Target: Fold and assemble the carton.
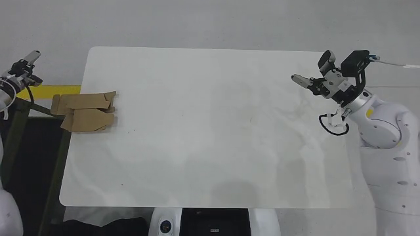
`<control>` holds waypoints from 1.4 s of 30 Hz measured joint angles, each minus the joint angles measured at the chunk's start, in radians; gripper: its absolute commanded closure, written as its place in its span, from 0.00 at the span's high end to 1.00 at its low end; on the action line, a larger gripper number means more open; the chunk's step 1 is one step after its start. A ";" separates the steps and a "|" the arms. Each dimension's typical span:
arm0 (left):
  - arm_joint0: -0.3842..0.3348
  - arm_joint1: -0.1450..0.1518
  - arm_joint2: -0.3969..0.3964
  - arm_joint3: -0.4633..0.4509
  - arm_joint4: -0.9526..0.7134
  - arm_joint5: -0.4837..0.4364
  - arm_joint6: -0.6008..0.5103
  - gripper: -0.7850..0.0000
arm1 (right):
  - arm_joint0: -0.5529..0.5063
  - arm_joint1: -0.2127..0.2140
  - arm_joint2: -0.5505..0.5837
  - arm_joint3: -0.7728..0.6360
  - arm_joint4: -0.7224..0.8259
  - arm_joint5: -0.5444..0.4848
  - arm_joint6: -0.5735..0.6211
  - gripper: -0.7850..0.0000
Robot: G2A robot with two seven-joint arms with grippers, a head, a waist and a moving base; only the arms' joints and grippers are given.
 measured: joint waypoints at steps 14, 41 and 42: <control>0.202 -0.004 -0.083 0.019 -0.229 -0.098 0.066 1.00 | 0.000 0.000 0.000 0.000 0.000 0.000 0.000 1.00; 0.439 -0.054 -0.059 -0.103 -0.474 -0.012 0.012 0.00 | 0.000 0.000 0.000 0.000 0.000 0.000 0.000 1.00; 0.439 -0.055 -0.060 -0.102 -0.477 -0.008 0.012 0.00 | 0.000 0.000 0.000 0.000 0.000 0.000 0.000 1.00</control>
